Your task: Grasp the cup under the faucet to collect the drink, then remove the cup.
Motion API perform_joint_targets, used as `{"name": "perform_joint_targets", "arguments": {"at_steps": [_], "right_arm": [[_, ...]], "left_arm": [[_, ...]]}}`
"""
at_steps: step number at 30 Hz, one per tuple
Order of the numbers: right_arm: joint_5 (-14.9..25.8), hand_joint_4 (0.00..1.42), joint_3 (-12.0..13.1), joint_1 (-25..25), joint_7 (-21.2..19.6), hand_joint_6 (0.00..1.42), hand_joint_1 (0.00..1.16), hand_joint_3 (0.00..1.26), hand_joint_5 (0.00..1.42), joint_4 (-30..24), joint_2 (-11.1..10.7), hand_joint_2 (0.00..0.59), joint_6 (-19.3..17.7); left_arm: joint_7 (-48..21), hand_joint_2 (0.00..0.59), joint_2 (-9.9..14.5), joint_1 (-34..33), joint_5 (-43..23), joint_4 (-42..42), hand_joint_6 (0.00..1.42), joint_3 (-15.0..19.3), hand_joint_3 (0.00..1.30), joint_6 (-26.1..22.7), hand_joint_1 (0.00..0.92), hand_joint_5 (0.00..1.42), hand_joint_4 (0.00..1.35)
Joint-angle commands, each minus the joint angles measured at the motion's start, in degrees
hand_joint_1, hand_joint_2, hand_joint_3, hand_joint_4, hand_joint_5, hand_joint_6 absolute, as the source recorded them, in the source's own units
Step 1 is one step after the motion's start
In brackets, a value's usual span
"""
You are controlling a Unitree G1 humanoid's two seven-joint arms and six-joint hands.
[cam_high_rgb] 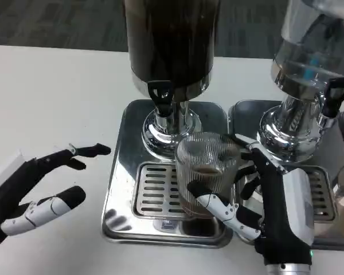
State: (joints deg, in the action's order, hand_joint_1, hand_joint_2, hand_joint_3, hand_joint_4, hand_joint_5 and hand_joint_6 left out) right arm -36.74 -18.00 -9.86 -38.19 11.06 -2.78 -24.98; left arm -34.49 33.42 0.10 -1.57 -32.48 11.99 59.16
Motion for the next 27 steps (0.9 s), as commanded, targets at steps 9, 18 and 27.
{"name": "perform_joint_targets", "arguments": {"at_steps": [9,18,27], "right_arm": [[0.6,0.63,0.2,-1.9,-0.9,1.08,0.69,0.5,0.85,-4.0,0.4,0.199,-3.9],[1.3,0.63,0.5,-2.8,-0.4,1.08,0.71,0.5,0.86,-4.9,0.4,0.194,-4.7],[1.4,0.63,0.4,-6.4,0.0,1.1,0.73,0.51,0.87,-8.6,0.3,0.196,-6.0]], "left_arm": [[4.9,0.111,3.4,0.6,4.5,-2.3,0.3,-1.9,0.23,3.5,0.0,0.11,0.11],[6.0,0.106,4.7,1.1,4.4,-3.0,0.3,-3.1,0.22,4.5,0.0,0.11,0.11],[6.7,0.104,5.5,2.7,4.4,-1.8,0.3,-4.1,0.22,6.2,0.0,0.1,0.1]]}}
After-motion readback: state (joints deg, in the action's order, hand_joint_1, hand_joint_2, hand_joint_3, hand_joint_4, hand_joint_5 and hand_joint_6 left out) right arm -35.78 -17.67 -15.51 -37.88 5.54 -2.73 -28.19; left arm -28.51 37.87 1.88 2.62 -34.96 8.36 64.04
